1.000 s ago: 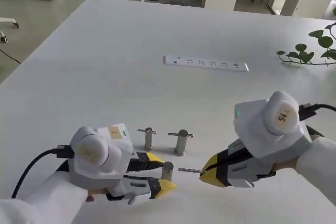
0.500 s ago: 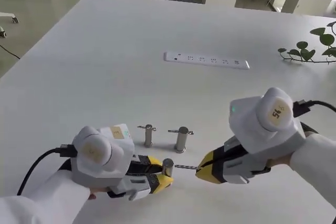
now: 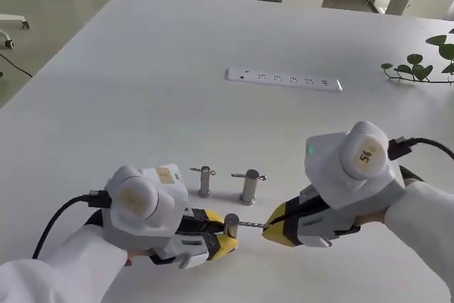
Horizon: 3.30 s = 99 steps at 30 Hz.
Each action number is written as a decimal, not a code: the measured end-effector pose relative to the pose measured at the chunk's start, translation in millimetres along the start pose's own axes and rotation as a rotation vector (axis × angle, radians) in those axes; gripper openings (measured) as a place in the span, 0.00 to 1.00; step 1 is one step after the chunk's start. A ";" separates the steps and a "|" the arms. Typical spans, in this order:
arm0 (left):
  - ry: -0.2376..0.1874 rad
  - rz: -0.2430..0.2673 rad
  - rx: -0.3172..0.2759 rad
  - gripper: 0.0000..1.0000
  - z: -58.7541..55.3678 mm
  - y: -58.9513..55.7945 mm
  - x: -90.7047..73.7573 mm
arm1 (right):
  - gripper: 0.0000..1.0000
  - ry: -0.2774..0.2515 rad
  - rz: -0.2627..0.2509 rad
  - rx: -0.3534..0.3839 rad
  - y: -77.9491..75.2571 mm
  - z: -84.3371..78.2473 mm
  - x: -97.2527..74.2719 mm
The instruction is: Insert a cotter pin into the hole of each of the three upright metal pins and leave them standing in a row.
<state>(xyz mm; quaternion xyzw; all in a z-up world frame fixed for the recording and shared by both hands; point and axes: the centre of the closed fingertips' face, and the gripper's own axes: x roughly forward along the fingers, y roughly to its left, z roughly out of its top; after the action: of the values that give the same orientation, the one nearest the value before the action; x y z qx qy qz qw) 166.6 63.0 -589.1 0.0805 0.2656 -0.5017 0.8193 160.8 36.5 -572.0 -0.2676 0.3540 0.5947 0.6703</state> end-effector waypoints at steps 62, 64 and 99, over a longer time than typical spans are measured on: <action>0.009 -0.062 -0.102 0.87 -6.2 0.5 -58.9 | 0.14 -0.179 -0.018 -0.011 7.2 31.5 24.8; 0.006 -0.051 -0.088 0.90 -5.7 0.2 -62.7 | 0.16 -0.198 -0.014 0.011 8.5 33.0 26.3; -0.002 0.001 -0.142 0.99 -16.0 -11.4 -88.5 | 0.08 -0.218 -0.049 -0.058 -26.5 17.5 -12.8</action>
<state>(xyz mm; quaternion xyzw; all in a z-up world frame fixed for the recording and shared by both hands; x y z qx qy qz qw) 119.6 132.9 -555.5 0.0217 0.2997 -0.4813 0.8234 189.1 38.4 -552.9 -0.2293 0.2551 0.6137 0.7111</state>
